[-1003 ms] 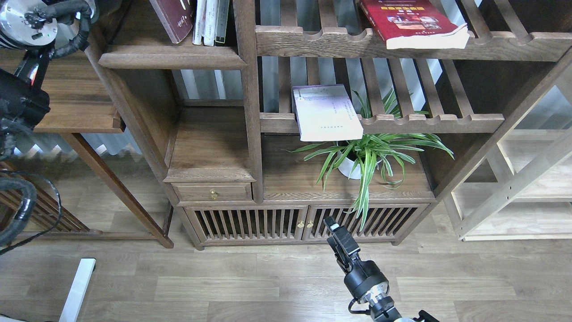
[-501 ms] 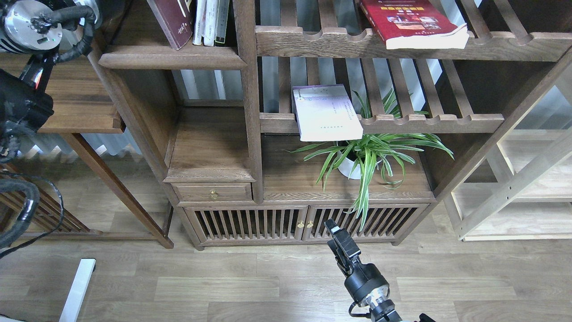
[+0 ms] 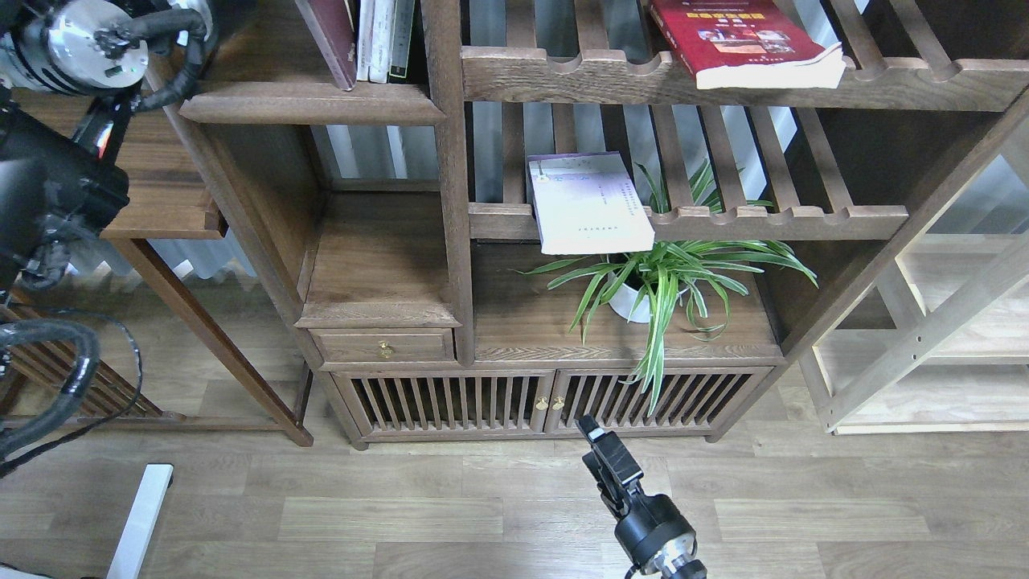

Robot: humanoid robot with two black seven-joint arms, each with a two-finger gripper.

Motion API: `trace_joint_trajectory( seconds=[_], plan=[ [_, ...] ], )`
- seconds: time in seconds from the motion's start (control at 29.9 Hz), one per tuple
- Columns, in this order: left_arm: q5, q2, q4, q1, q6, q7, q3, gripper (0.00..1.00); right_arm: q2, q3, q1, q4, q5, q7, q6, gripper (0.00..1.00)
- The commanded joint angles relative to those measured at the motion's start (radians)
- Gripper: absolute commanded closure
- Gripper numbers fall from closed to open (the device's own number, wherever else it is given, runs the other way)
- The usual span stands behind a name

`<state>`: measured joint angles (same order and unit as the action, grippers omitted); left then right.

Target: Organize books on shelf

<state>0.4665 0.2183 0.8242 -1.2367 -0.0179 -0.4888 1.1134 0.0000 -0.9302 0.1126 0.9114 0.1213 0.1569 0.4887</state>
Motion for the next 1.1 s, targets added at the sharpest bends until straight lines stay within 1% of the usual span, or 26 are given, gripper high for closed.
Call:
trace_joint_trajectory(
  seconds=[0.0,0.27,0.8,1.07],
  plan=[
    [0.000,-0.004,0.001,0.000,-0.001,0.000,-0.001,0.01,0.000,-0.001,0.009,0.000,0.001,0.001,0.000,0.01],
    [-0.002,0.000,0.001,-0.006,-0.001,0.000,0.000,0.01,0.000,0.001,0.025,0.000,0.003,0.000,0.000,0.01],
    [0.009,0.052,0.035,-0.007,0.001,0.000,-0.026,0.01,0.000,0.001,0.022,0.001,0.001,-0.002,0.000,0.01],
    [-0.002,0.041,0.047,-0.007,0.009,0.000,-0.015,0.01,0.000,-0.001,0.022,0.001,0.001,-0.002,0.000,0.01]
  ],
)
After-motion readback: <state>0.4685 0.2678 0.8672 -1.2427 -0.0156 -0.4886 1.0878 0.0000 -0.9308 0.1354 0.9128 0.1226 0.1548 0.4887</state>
